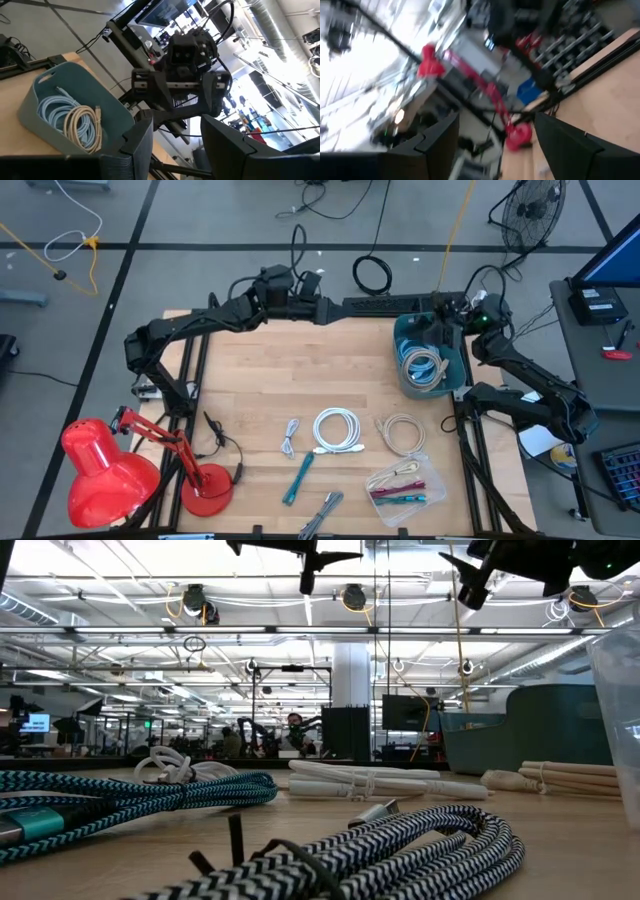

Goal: Pick & Place USB Port
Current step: Put the left light brown hdmi cable into the blue bin

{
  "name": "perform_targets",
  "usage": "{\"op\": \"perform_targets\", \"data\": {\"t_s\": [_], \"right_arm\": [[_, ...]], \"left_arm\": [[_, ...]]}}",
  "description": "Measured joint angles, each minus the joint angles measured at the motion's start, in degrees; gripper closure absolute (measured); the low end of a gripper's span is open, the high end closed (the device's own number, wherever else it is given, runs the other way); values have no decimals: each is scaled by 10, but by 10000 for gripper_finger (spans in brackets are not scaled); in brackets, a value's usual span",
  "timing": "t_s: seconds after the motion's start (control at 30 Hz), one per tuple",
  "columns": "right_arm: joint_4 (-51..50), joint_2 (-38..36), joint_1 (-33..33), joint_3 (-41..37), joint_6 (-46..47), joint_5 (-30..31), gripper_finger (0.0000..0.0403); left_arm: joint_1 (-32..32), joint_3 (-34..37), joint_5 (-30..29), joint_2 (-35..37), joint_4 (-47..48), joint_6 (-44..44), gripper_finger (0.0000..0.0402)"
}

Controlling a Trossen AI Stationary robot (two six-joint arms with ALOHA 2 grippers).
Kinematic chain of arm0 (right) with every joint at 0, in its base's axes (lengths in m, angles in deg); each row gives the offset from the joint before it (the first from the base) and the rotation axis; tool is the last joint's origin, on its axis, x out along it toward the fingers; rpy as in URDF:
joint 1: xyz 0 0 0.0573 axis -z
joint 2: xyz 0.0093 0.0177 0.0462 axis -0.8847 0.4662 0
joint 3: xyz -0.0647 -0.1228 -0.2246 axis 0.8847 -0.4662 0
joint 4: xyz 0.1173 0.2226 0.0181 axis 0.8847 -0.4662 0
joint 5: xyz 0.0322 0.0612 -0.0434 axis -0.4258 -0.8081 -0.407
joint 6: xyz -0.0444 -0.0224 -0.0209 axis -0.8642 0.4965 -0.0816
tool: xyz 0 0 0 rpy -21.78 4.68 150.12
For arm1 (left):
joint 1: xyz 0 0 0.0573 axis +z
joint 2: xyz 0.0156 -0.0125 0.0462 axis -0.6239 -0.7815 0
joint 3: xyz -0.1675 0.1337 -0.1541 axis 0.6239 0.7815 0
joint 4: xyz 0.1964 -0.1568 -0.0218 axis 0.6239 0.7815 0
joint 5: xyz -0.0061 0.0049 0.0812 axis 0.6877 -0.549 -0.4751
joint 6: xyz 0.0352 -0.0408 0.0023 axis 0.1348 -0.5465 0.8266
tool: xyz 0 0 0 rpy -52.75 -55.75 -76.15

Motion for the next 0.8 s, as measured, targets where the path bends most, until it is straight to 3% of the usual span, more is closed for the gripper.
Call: {"op": "perform_targets", "data": {"t_s": [0.17,0.33,0.47,0.63,0.8], "right_arm": [[-69,-7,0,0,-84,-72,153],[-222,-21,0,0,-248,-31,181],[-440,-39,-1,0,-444,93,212],[-697,-66,-9,0,-660,376,230],[-718,-83,-26,27,-695,536,217]], "left_arm": [[0,0,5,0,8,4,234],[0,0,6,0,8,6,234],[0,0,8,0,8,7,234],[0,0,22,0,22,7,234],[0,0,22,0,38,7,234]]}}
